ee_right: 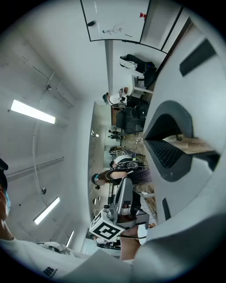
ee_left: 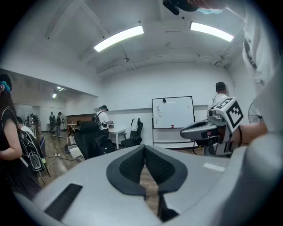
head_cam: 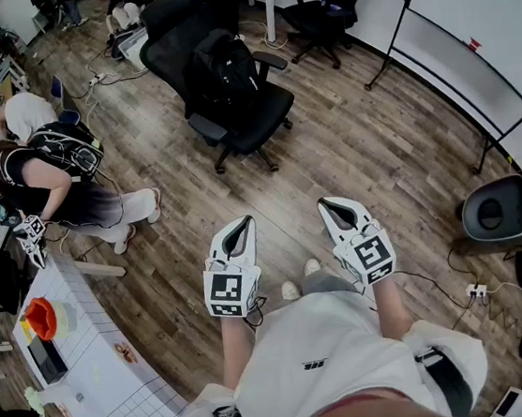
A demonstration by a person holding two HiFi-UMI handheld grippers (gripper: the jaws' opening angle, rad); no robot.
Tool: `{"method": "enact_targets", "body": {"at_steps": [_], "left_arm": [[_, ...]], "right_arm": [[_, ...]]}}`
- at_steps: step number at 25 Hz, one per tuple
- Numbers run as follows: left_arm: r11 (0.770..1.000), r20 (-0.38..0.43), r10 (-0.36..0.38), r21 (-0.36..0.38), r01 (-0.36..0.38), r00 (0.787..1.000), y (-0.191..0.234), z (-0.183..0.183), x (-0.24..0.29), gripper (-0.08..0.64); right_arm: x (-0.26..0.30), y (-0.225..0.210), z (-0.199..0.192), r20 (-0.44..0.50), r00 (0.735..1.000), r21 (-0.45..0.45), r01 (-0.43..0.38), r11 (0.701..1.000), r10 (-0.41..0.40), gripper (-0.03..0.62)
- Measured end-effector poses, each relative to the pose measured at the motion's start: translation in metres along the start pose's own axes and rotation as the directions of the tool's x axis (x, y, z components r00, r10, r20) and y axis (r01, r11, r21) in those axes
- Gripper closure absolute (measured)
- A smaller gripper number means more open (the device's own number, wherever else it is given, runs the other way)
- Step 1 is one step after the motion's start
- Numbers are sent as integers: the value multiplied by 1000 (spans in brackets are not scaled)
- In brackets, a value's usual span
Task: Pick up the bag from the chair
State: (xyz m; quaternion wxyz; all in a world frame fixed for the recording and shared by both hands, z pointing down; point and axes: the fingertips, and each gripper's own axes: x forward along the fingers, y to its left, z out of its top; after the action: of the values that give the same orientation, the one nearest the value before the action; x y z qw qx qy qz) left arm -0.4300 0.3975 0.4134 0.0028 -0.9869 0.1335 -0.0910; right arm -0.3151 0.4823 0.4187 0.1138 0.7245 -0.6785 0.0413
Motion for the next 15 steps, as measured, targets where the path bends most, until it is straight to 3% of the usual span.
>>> {"method": "enact_targets", "body": {"at_steps": [5,15], "left_arm": [[1000,1,-6,19,6,1000,5,-4,5,548],[1000,-4,-15,18,15,1000,27,-10,33,548]], "right_arm": [[4,-2,8,50,998,33,34,999,-35,597],[30,-16,2,47,998,47,46,998,-48,597]]}}
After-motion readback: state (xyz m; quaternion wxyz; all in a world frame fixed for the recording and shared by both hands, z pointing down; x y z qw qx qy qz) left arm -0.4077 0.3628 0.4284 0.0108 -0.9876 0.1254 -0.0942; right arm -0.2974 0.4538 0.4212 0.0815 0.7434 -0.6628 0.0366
